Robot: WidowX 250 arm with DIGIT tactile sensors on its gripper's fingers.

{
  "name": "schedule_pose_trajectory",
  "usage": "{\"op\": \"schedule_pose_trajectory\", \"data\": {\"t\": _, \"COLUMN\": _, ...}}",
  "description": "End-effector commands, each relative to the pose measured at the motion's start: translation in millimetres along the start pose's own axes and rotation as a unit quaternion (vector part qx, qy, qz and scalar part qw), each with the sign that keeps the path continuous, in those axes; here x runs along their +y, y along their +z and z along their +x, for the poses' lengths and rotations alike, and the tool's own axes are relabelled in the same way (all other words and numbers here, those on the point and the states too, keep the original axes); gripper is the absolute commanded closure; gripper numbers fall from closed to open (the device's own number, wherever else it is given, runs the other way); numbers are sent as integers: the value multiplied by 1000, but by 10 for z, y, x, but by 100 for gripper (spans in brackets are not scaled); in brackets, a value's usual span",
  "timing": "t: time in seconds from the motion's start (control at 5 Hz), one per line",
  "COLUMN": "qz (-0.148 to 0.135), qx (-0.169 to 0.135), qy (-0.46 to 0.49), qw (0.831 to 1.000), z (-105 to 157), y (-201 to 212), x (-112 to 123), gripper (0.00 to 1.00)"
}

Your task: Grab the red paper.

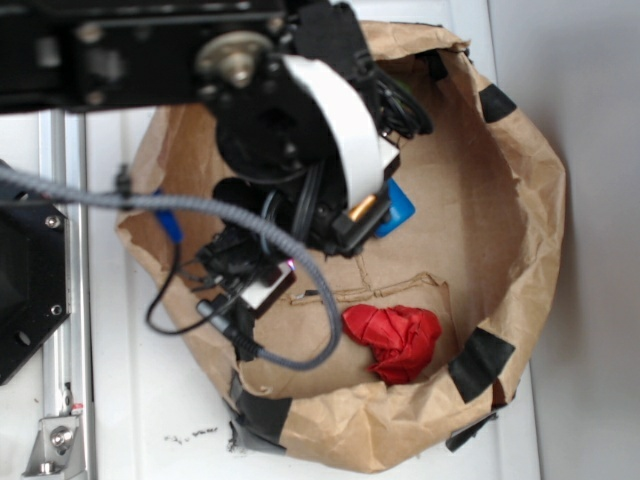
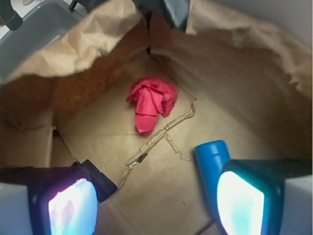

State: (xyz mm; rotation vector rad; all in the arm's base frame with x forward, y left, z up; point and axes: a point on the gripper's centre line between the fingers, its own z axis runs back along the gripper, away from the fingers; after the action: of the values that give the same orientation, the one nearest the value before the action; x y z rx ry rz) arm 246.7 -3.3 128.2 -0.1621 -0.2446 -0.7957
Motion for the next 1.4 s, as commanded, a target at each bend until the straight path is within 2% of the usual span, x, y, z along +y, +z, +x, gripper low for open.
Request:
{"op": "schedule_pose_trajectory", "data": {"t": 0.0, "qz": 21, "qx": -29, "qy": 0, "qw": 999, "z": 234, "y": -262, "x": 0, "gripper": 0}}
{"op": "schedule_pose_trajectory", "data": {"t": 0.2, "qz": 24, "qx": -44, "qy": -16, "qw": 999, "z": 399, "y": -421, "x": -34, "gripper": 0}}
{"op": "schedule_pose_trajectory", "data": {"t": 0.4, "qz": 15, "qx": -55, "qy": -26, "qw": 998, "z": 395, "y": -609, "x": -324, "gripper": 0}}
{"op": "schedule_pose_trajectory", "data": {"t": 0.6, "qz": -10, "qx": -84, "qy": -21, "qw": 996, "z": 383, "y": -849, "x": -620, "gripper": 0}}
{"op": "schedule_pose_trajectory", "data": {"t": 0.8, "qz": 9, "qx": -85, "qy": -21, "qw": 996, "z": 344, "y": -1010, "x": -715, "gripper": 0}}
{"op": "schedule_pose_trajectory", "data": {"t": 1.0, "qz": 25, "qx": -96, "qy": 5, "qw": 995, "z": 364, "y": -967, "x": -707, "gripper": 0}}
{"op": "schedule_pose_trajectory", "data": {"t": 1.2, "qz": 23, "qx": -104, "qy": 30, "qw": 994, "z": 389, "y": -838, "x": -783, "gripper": 0}}
